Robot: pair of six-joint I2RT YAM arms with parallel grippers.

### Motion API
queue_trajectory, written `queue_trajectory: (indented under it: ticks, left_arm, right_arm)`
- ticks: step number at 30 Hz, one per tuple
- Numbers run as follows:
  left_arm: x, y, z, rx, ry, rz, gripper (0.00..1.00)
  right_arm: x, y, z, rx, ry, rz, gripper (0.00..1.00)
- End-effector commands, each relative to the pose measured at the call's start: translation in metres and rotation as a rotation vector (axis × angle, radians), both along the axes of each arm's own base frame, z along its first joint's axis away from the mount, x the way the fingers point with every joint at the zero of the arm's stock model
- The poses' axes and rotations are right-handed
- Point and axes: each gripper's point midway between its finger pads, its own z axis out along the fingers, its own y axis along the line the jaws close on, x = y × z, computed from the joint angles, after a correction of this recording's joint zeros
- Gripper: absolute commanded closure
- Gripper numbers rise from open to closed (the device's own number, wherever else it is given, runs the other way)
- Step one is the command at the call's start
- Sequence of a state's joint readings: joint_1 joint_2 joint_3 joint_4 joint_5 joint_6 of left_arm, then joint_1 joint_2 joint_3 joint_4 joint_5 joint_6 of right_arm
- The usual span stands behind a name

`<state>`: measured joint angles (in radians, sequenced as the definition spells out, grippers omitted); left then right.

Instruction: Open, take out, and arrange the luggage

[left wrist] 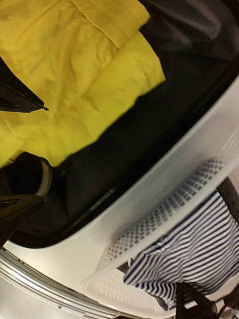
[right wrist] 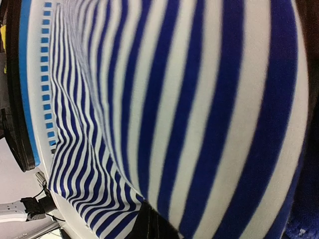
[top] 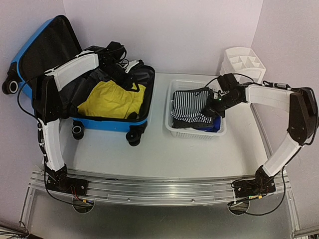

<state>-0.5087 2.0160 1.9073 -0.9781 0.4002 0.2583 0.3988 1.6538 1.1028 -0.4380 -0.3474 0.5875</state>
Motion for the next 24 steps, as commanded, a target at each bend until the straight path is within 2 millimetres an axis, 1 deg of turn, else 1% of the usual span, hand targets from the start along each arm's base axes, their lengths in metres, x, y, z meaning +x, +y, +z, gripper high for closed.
queue_trajectory:
  ticks: [1, 2, 3, 5, 7, 8, 10, 12, 14, 16, 17, 19, 20, 24]
  left_arm:
    - [0.021, 0.070, 0.014, 0.106, -0.086, 0.148, 0.43]
    - [0.026, 0.084, 0.011, 0.110, -0.070, 0.194, 0.43]
    - [0.031, 0.103, 0.005, 0.116, -0.043, 0.238, 0.42]
    - [0.040, 0.131, -0.004, 0.115, -0.020, 0.314, 0.39]
    - [0.049, 0.152, -0.009, 0.079, -0.010, 0.395, 0.37]
    - [0.052, 0.158, -0.011, 0.057, -0.006, 0.429, 0.36]
    - [0.057, 0.167, -0.012, 0.036, 0.002, 0.477, 0.33]
    - [0.061, 0.175, -0.010, 0.027, 0.004, 0.505, 0.30]
    - [0.068, 0.190, -0.015, 0.039, 0.003, 0.560, 0.25]
    - [0.073, 0.208, -0.023, 0.058, 0.025, 0.616, 0.21]
    - [0.075, 0.218, -0.026, 0.066, 0.036, 0.646, 0.20]
    - [0.078, 0.233, -0.033, 0.078, 0.047, 0.690, 0.19]
    - [0.080, 0.238, -0.037, 0.085, 0.049, 0.702, 0.18]
    - [0.081, 0.239, -0.054, 0.096, 0.077, 0.700, 0.18]
  right_arm:
    - [0.041, -0.001, 0.056, -0.055, -0.168, -0.025, 1.00]
    - [0.048, 0.002, 0.070, -0.050, -0.200, -0.040, 0.98]
    - [0.051, 0.012, 0.082, -0.043, -0.225, -0.039, 0.94]
    - [0.061, 0.036, 0.111, -0.016, -0.282, -0.044, 0.85]
    - [0.068, 0.064, 0.127, 0.035, -0.289, -0.042, 0.76]
    - [0.073, 0.079, 0.130, 0.060, -0.279, -0.041, 0.71]
    - [0.087, 0.109, 0.148, 0.120, -0.298, -0.021, 0.61]
    - [0.098, 0.141, 0.149, 0.145, -0.309, 0.011, 0.53]
    - [0.105, 0.173, 0.159, 0.169, -0.354, 0.042, 0.44]
    - [0.110, 0.206, 0.157, 0.195, -0.371, 0.072, 0.34]
    - [0.112, 0.221, 0.150, 0.204, -0.365, 0.080, 0.32]
    - [0.114, 0.245, 0.137, 0.215, -0.353, 0.086, 0.27]
    - [0.114, 0.254, 0.130, 0.210, -0.357, 0.085, 0.26]
    - [0.116, 0.288, 0.115, 0.224, -0.409, 0.108, 0.25]
